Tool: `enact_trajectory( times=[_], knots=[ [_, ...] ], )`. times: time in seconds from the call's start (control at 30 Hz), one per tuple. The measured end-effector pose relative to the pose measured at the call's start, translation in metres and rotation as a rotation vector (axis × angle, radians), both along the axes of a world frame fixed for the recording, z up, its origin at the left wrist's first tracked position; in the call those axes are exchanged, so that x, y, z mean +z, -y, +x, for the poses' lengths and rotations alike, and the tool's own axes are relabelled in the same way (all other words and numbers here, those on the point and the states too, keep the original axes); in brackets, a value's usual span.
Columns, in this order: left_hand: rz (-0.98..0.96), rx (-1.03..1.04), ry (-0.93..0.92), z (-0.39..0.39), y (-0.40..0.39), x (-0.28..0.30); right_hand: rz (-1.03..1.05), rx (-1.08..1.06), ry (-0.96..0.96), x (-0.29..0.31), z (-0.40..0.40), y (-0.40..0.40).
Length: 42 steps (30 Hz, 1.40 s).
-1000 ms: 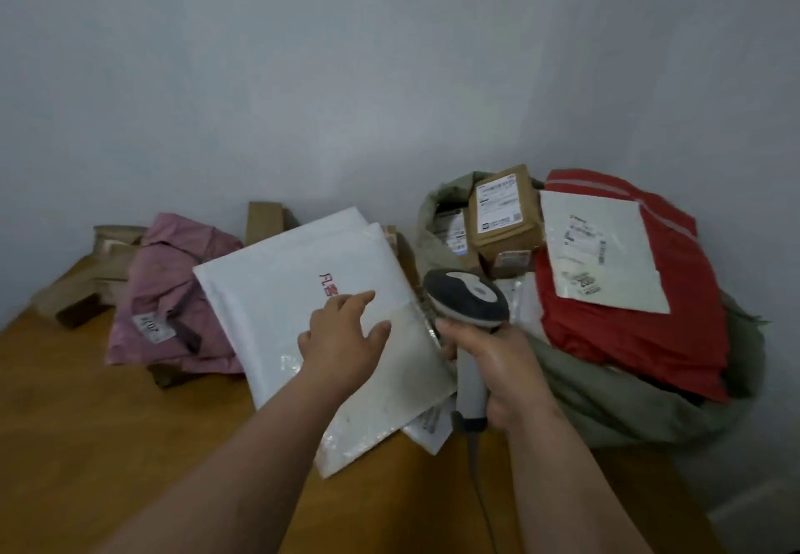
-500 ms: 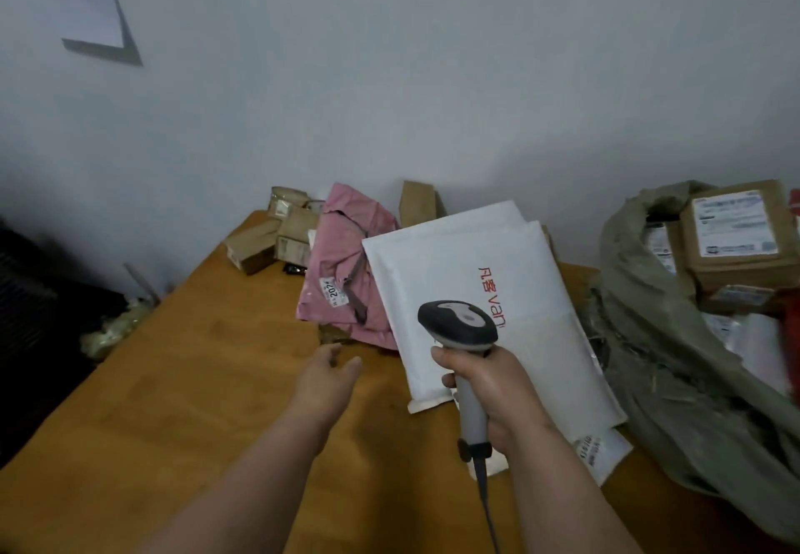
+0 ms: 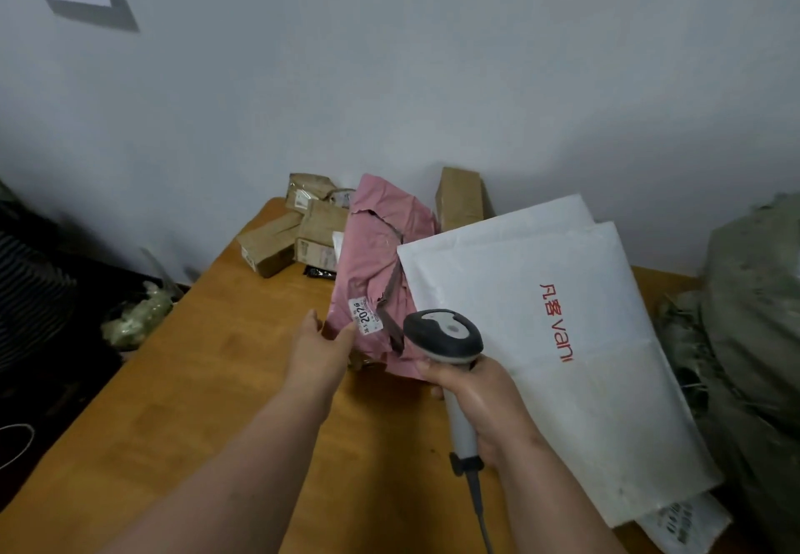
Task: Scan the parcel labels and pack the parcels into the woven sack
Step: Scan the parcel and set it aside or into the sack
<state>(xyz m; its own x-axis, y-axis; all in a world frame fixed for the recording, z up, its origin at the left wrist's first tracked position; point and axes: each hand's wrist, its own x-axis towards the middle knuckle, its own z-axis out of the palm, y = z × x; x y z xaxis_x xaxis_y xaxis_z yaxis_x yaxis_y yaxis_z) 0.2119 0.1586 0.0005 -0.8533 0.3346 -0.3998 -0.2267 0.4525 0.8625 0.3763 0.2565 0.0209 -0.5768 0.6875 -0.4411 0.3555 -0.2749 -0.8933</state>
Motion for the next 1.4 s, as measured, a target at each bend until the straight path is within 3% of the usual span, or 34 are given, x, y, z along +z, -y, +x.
enact_trajectory(
  times=[0.17,0.5,0.63,0.8,0.93,1.03,1.13,1.23,1.4],
  knots=[
    [0.050,-0.106,0.119,-0.023,-0.015,0.010,0.021,-0.090,0.003,-0.004,-0.016,0.009],
    [0.451,-0.306,0.014,-0.020,-0.015,0.090,0.162,-0.393,-0.151,0.012,-0.029,0.051],
    [0.558,-0.390,-0.132,-0.008,0.000,0.116,0.219,-0.466,-0.260,0.028,-0.019,0.065],
    [0.549,-0.428,-0.406,0.007,0.029,0.133,0.196,-0.467,-0.338,0.041,-0.005,0.083],
    [0.592,-0.478,-0.487,0.023,0.056,0.144,0.116,-0.431,-0.449,0.053,0.001,0.098],
    [0.524,-0.573,-0.555,0.043,0.081,0.139,0.021,-0.424,-0.525,0.063,0.013,0.112],
    [0.323,-0.716,-0.646,0.064,0.108,0.120,-0.065,-0.438,-0.539,0.067,0.031,0.126],
    [0.141,-0.909,-0.727,0.087,0.133,0.097,-0.113,-0.437,-0.437,0.057,0.052,0.136],
    [0.097,-1.090,-0.842,0.118,0.161,0.068,-0.235,-0.377,-0.311,0.042,0.069,0.159]
  ],
)
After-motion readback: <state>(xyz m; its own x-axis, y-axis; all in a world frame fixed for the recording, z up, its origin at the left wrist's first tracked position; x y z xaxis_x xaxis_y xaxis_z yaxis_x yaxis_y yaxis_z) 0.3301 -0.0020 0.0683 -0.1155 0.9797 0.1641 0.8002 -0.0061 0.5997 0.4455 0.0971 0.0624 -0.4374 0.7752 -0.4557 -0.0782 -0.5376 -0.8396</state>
